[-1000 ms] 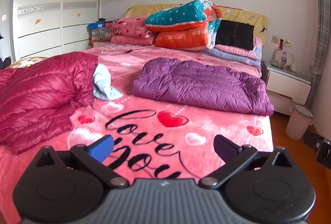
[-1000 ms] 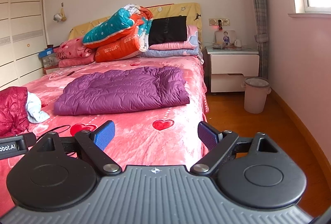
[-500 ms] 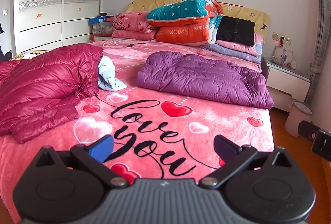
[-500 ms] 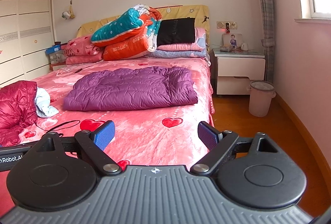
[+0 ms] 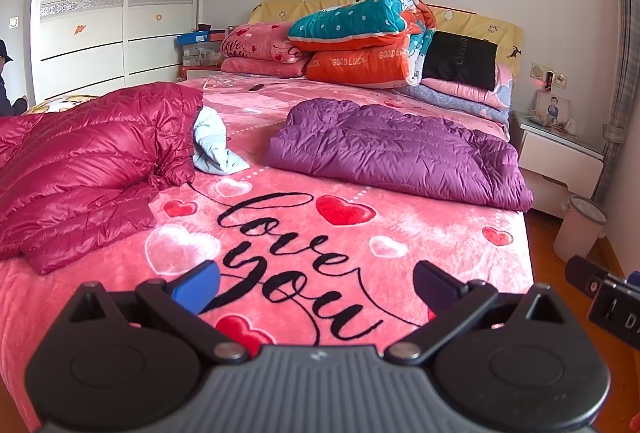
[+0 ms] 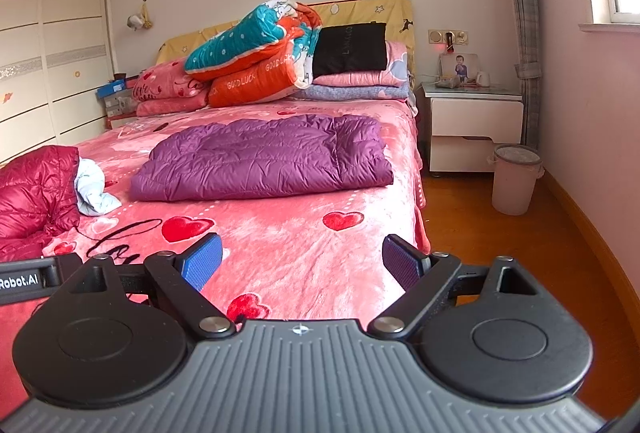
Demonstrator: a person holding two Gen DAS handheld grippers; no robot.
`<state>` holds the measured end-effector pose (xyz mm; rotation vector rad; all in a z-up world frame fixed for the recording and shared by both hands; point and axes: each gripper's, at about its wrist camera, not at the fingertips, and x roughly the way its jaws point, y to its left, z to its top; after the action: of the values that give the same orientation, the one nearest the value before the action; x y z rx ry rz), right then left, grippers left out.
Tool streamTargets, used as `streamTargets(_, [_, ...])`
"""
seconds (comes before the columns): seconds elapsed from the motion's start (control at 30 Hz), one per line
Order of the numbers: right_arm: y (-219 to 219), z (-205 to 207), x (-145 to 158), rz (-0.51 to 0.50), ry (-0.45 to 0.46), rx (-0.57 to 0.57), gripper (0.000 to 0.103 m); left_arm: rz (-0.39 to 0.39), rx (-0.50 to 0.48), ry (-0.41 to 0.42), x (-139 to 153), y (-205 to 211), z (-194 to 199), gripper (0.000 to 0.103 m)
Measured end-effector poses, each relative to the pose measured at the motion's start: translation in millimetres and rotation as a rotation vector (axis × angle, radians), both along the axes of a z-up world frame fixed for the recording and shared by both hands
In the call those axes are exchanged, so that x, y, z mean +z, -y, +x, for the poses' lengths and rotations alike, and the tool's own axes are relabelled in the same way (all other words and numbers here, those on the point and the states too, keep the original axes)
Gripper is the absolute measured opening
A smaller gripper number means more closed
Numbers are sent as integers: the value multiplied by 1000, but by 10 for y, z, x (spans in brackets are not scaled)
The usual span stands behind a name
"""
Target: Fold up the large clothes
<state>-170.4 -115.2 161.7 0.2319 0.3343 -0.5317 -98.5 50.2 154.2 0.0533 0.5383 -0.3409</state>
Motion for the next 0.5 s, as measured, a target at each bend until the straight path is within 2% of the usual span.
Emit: streamTargets(0.5, [58,-16,-52,20,-17,2,103,26,-9,8,-38,75,-7,102])
